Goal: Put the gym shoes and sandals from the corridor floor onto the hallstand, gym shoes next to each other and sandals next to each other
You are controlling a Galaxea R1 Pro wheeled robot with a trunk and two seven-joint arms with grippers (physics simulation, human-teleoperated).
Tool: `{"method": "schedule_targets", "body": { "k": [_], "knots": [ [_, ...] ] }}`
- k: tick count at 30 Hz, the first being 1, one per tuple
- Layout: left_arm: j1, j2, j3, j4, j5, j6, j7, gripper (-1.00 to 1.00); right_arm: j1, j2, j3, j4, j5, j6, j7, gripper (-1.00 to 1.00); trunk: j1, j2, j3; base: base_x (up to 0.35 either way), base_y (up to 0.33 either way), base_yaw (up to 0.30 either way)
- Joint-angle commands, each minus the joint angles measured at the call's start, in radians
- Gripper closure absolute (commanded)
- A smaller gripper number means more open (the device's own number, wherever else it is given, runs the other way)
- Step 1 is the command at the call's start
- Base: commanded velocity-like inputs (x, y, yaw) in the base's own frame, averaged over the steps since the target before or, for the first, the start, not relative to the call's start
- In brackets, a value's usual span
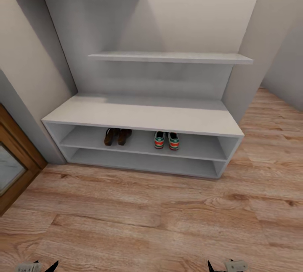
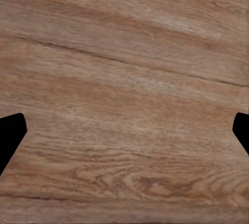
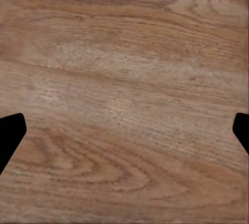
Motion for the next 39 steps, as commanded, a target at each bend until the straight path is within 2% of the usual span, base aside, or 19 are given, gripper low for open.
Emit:
{"method": "schedule_targets", "body": {
  "k": [1, 3, 6, 9, 13, 14, 19, 20, 22, 27, 39],
  "knots": [
    [-0.001, -0.005, 0.002, 0.005, 0.003, 0.000, 0.011, -1.00, 0.004, -0.003, 0.005, 0.001, -0.018, -0.004, 0.003, -1.00, -0.004, 0.007, 0.003, 0.000, 0.000, 0.000],
    [-0.001, -0.026, -0.002, 0.013, 0.002, -0.001, 0.058, -1.00, 0.013, -0.010, 0.006, 0.001, -0.058, -0.006, 0.004, -1.00, -0.012, 0.021, 0.009, 0.000, 0.000, 0.000],
    [-0.001, -0.052, -0.005, 0.017, -0.003, -0.009, 0.104, -1.00, 0.017, -0.013, 0.006, 0.001, -0.088, -0.007, 0.005, -1.00, -0.023, 0.042, 0.018, 0.000, 0.000, 0.000],
    [-0.002, -0.079, -0.007, 0.019, -0.020, -0.020, 0.155, -1.00, 0.020, -0.015, 0.006, 0.001, -0.106, -0.007, 0.006, -1.00, -0.035, 0.063, 0.028, 0.000, 0.000, 0.000],
    [-0.002, -0.116, -0.009, 0.020, -0.065, -0.030, 0.236, -1.00, 0.021, -0.014, 0.007, 0.001, -0.116, -0.007, 0.007, -1.00, -0.050, 0.091, 0.040, 0.000, 0.000, 0.000],
    [-0.002, -0.149, -0.011, 0.022, -0.116, -0.033, 0.303, -1.00, 0.022, -0.011, 0.009, 0.001, -0.119, -0.007, 0.008, -1.00, -0.054, 0.098, 0.043, 0.000, 0.000, 0.000],
    [-0.002, -0.218, -0.027, 0.023, -0.229, -0.037, 0.400, -1.00, 0.022, -0.004, 0.010, 0.001, -0.120, -0.007, 0.006, -1.00, -0.073, 0.133, 0.059, 0.000, 0.000, 0.000],
    [-0.002, -0.268, -0.034, 0.024, -0.313, -0.038, 0.479, -1.00, 0.022, 0.000, 0.010, 0.001, -0.121, -0.007, 0.005, -1.00, -0.077, 0.140, 0.062, 0.000, 0.000, 0.000],
    [-0.002, -0.298, -0.038, 0.024, -0.363, -0.040, 0.547, -1.00, 0.022, 0.002, 0.010, 0.001, -0.120, -0.007, 0.004, -1.00, -0.085, 0.154, 0.068, 0.000, 0.000, 0.000],
    [-0.002, -0.315, -0.041, 0.024, -0.392, -0.043, 0.596, -1.00, 0.022, 0.006, 0.011, 0.001, -0.120, -0.007, 0.004, -1.00, -0.104, 0.189, 0.084, 0.000, 0.000, 0.000],
    [-0.002, -0.317, -0.031, 0.024, -0.393, -0.043, 0.610, -1.00, 0.022, 0.009, 0.011, 0.001, -0.121, -0.005, 0.002, -1.00, -0.150, 0.273, 0.122, 0.000, 0.000, 0.000]
  ]
}}
